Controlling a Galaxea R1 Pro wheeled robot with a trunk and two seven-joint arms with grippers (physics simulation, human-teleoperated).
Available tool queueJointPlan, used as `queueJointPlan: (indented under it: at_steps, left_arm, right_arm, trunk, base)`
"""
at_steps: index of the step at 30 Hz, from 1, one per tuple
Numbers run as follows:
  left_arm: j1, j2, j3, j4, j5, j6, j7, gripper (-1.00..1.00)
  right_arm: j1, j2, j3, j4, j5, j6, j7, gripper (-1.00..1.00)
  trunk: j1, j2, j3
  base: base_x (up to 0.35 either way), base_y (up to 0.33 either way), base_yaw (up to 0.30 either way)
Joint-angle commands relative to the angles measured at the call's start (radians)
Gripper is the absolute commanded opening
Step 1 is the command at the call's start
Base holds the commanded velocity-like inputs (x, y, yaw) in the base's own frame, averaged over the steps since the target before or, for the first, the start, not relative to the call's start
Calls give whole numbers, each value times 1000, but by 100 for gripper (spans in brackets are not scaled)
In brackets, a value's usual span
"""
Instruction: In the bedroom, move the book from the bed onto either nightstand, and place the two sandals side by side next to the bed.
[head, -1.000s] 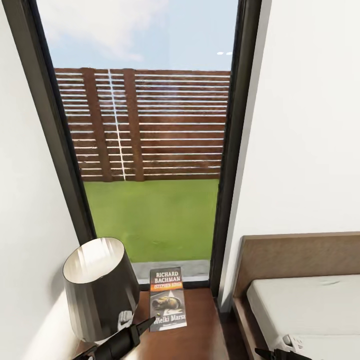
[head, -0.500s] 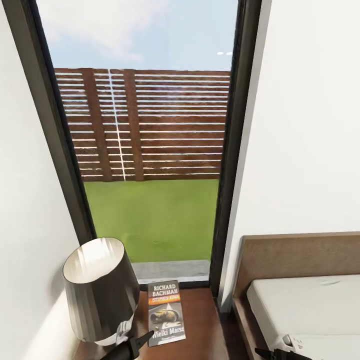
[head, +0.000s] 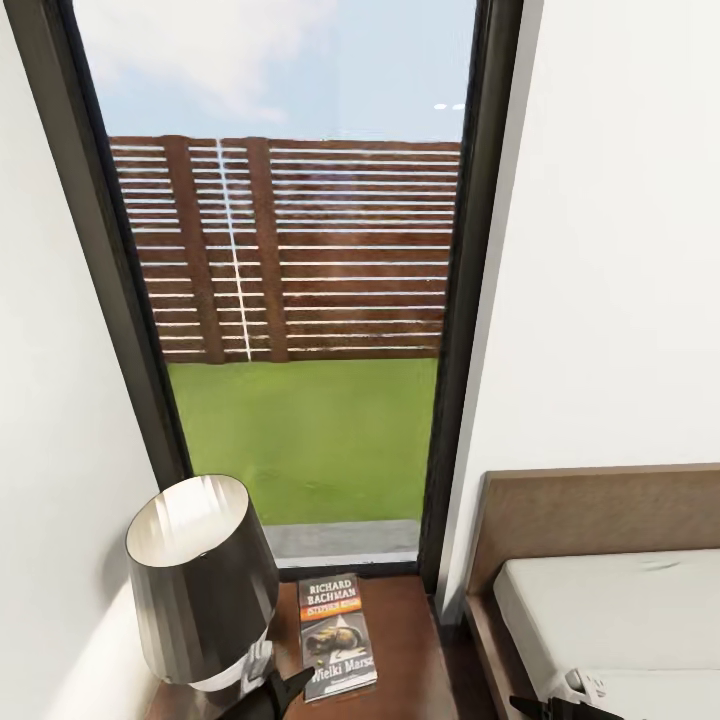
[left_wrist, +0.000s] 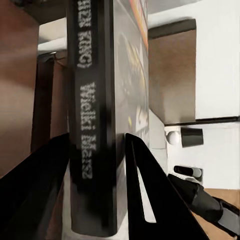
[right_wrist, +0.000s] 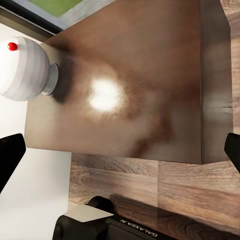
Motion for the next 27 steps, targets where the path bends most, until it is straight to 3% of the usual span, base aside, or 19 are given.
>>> queueJointPlan:
  at_steps: [1,4,6,8,19,27]
  left_arm:
    - [-1,0,0,-1,35,12,5,-100]
    - [-1,0,0,-12,125,45,31,-100]
    - [-2,0,0,-19,163,74,70,-100]
    - [-2,0,0,-21,175,82,94,-100]
    - [-3,-3,0,-24,183,89,111,-100]
    - [-3,-2,0,-24,183,90,111,-100]
  right_arm:
    - [0,0,6,-1,-10,9,3,100]
    - [0,0,6,-1,-10,9,2,100]
    - [0,0,6,-1,-10,9,2,100]
    - [0,0,6,-1,-10,9,2,100]
    - [-1,0,6,-1,-10,9,1,100]
    - [-1,0,6,-1,-10,12,9,100]
  trunk:
    - [0,-1,-1]
    - [0,-1,-1]
    - [0,-1,-1]
    - [0,-1,-1]
    - [0,-1,-1]
    - [31,-57,-26]
  base:
    - [0,0,0]
    - [0,0,0]
    - [0,0,0]
    - [0,0,0]
    - [0,0,0]
    - [0,0,0]
